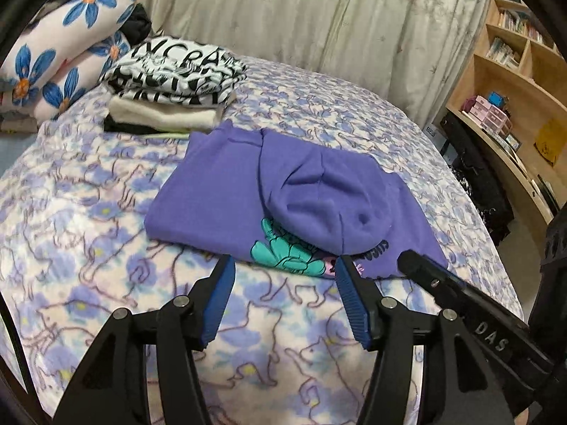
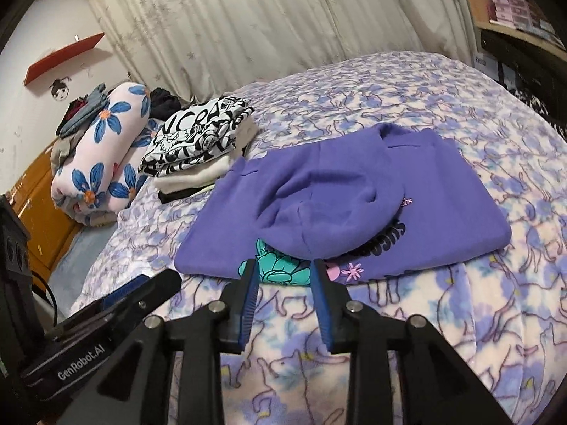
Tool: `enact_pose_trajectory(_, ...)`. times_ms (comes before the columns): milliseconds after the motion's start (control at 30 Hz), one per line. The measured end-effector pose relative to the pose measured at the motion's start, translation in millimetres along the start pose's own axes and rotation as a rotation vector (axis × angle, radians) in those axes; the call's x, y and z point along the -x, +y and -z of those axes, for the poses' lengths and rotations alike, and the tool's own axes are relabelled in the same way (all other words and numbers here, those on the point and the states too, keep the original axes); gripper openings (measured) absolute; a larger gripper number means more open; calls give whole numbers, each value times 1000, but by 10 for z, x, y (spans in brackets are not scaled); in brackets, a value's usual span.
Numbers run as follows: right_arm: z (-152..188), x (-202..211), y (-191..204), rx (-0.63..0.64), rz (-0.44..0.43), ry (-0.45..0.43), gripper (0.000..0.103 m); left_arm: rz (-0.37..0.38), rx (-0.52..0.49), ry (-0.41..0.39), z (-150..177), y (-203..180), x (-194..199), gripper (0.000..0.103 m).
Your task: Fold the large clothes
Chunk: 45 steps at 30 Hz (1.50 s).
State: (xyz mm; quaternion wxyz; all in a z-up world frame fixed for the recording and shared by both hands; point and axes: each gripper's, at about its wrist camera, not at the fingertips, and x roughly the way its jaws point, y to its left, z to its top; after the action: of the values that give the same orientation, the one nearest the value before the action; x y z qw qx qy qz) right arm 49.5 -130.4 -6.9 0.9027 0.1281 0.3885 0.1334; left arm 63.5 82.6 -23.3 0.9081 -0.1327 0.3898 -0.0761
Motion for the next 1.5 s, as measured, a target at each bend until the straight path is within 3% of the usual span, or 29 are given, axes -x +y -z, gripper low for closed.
enact_pose_trajectory(333, -8, -365, 28, 39, 48, -17, 29, 107, 199, 91, 133, 622, -702, 58)
enact_pose_trajectory(733, -531, -1124, -71, 120, 130, -106, 27, 110, 388, 137, -129, 1113, -1712, 58)
enact_pose_trajectory(833, -518, -1393, -136, 131, 157, -76, 24, 112, 399, 116, -250, 1155, -1848, 59)
enact_pose_trajectory(933, -362, -1700, -246, 113, 171, 29, 22, 104, 406, 81, -325, 1150, -1946, 59)
enact_pose_trajectory(1000, -256, -1756, -323, 87, 161, 36, 22, 93, 404, 46, -355, 1127, -1966, 58)
enact_pose_trajectory(1033, -229, -1731, -332, 87, 155, 20, 22, 84, 402, 26, -362, 1123, -1965, 48)
enact_pose_trajectory(1067, -216, -1720, -334, 86, 154, 17, 22, 61, 397, -1, -374, 1112, -1953, 29)
enact_pose_trajectory(1133, -206, -1715, -341, 87, 152, 16, 22, 63, 393, -37, -422, 1105, -1915, 20)
enact_pose_trajectory(1200, -187, -1699, -350, 85, 148, 12, 22, 54, 361, -85, -452, 1011, -1819, 17)
enact_pose_trajectory(1333, -181, -1691, -416, 50, 117, 11, 22, -24, 198, -184, -545, 595, -1563, 15)
enact_pose_trajectory(1500, -240, -1662, -665, -99, 21, 40, 22, -46, -9, -265, -750, -55, -1310, 15)
